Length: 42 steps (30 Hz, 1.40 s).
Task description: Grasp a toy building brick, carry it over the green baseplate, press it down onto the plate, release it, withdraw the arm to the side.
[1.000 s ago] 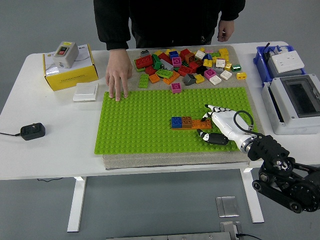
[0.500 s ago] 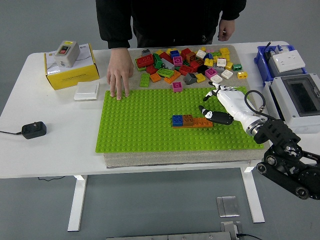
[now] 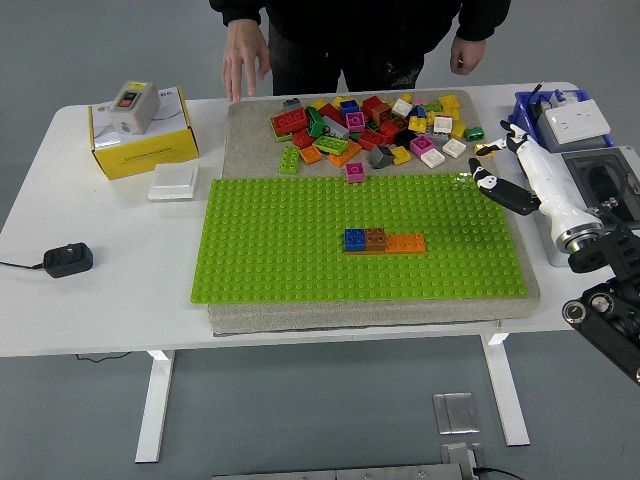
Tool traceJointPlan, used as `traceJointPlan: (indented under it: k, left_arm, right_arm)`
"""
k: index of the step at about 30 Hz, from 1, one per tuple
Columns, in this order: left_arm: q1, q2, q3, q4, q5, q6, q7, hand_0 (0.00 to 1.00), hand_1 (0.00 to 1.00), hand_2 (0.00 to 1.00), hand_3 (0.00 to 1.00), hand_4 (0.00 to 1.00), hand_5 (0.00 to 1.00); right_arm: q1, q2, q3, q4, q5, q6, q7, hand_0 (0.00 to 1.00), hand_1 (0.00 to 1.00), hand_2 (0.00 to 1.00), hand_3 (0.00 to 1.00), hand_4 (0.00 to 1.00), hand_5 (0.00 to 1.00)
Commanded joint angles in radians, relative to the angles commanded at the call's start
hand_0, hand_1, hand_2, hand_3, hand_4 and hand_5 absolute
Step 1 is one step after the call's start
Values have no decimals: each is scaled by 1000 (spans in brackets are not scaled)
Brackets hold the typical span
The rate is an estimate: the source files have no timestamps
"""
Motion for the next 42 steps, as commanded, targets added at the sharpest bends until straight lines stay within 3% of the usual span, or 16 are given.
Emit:
traceJointPlan:
  k: [7, 12, 13, 17, 22, 30, 31, 42]
  left_arm:
    - [9, -7, -49, 0, 42, 1, -6, 636, 605, 564, 714, 463, 641]
    - [16, -12, -99, 0, 90, 0, -7, 636, 605, 564, 714, 463, 641]
    - [16, -12, -99, 0, 90, 0, -7, 635, 605, 563, 713, 462, 640]
    - [11, -9, -81, 0, 72, 4, -9, 635, 605, 563, 713, 462, 640]
    - [7, -1, -65, 0, 64, 7, -10, 635, 605, 569, 712, 461, 637]
    - [8, 3, -68, 0, 75, 6, -9, 634, 605, 569, 710, 459, 634]
    - [7, 3, -66, 0, 74, 6, -8, 635, 605, 569, 709, 458, 633]
    - [11, 3, -70, 0, 73, 7, -6, 635, 605, 570, 709, 457, 633]
  right_arm:
    - [-93, 16, 159, 13, 76, -4, 57, 822, 905, 942, 652, 610, 708]
    - [-110, 20, 172, 14, 94, -8, 69, 822, 905, 942, 652, 610, 708]
    - [-109, 21, 165, 13, 92, -9, 69, 807, 865, 914, 650, 610, 704]
    - [-100, 26, 106, 14, 40, -25, 56, 807, 865, 914, 650, 610, 704]
    - [-83, 41, 10, 15, -86, -42, -21, 796, 862, 908, 645, 607, 698]
    - [-32, 62, -154, -55, -285, -40, -104, 811, 866, 907, 611, 600, 697]
    - [-25, 61, -173, -65, -303, -38, -110, 819, 874, 913, 615, 526, 659]
    - [11, 52, -242, -152, -326, -21, -126, 817, 875, 914, 618, 463, 624]
